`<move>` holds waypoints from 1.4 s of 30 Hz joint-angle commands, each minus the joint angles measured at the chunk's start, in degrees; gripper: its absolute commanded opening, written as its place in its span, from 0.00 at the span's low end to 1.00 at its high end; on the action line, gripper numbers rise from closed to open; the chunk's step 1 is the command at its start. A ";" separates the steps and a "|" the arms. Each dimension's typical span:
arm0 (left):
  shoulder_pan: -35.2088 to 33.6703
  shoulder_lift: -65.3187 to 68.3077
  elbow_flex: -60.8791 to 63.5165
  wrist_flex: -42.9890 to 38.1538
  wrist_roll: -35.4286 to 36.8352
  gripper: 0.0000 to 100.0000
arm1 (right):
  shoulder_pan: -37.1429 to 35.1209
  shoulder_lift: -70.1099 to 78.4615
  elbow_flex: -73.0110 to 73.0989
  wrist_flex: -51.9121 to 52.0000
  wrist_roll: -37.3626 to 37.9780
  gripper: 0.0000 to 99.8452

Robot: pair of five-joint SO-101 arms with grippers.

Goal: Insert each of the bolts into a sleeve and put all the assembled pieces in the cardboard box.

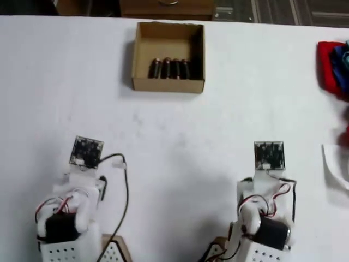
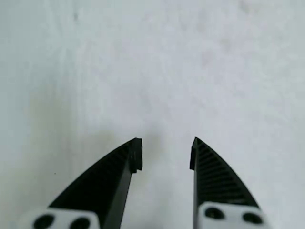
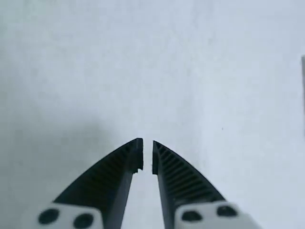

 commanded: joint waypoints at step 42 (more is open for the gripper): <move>-0.88 -1.49 11.56 -6.68 13.10 0.18 | -11.03 -2.15 15.03 -8.66 0.35 0.02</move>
